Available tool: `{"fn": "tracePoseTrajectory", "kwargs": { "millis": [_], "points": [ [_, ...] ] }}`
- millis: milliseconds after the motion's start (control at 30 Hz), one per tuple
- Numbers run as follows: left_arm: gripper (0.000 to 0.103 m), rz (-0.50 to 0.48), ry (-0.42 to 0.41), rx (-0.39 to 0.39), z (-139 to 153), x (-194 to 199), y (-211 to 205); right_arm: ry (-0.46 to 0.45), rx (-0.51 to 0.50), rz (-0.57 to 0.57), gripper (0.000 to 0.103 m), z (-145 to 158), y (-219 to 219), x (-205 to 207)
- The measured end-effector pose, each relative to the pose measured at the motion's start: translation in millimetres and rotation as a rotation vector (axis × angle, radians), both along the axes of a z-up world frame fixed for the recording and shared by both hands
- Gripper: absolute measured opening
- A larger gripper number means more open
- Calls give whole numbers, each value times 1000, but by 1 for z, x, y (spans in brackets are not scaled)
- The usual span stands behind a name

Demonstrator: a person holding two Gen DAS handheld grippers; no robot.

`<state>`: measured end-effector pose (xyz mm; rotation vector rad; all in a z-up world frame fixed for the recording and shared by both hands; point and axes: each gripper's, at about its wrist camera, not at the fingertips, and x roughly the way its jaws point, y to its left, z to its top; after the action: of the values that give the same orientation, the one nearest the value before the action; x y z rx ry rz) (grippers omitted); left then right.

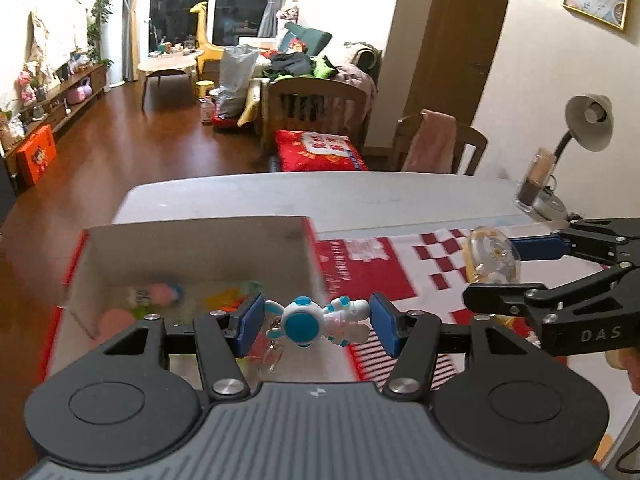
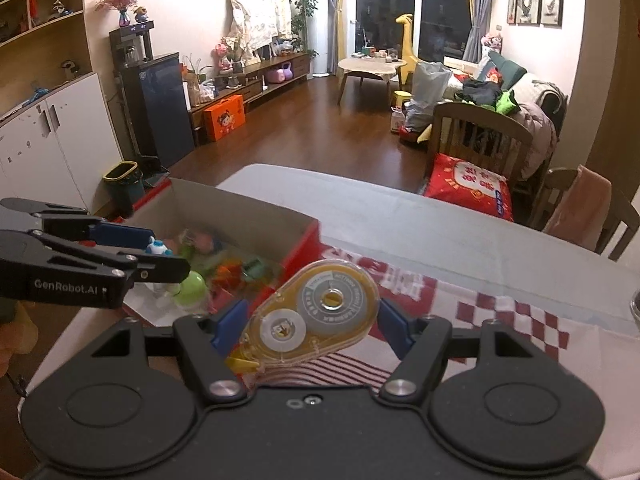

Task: Organize rigid objects
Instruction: 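Lift the astronaut keychain and correction tape and carry them into the box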

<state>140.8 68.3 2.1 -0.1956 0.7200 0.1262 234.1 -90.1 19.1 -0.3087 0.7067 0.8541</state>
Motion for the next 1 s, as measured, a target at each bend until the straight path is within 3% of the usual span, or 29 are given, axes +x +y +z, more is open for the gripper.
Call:
{"fn": "tracePoseTrajectory", "kwargs": {
  "millis": [300, 500, 700, 1000],
  "points": [
    [57, 51, 12, 61, 1, -10, 72, -18, -23, 36, 70, -3, 62, -5],
    [57, 68, 43, 133, -14, 0, 111, -32, -59, 40, 70, -21, 99, 0],
    [57, 94, 90, 114, -35, 22, 144, -27, -97, 39, 70, -40, 133, 10],
    [57, 83, 159, 100, -72, 54, 158, 13, -153, 12, 70, -75, 168, 31]
  ]
}}
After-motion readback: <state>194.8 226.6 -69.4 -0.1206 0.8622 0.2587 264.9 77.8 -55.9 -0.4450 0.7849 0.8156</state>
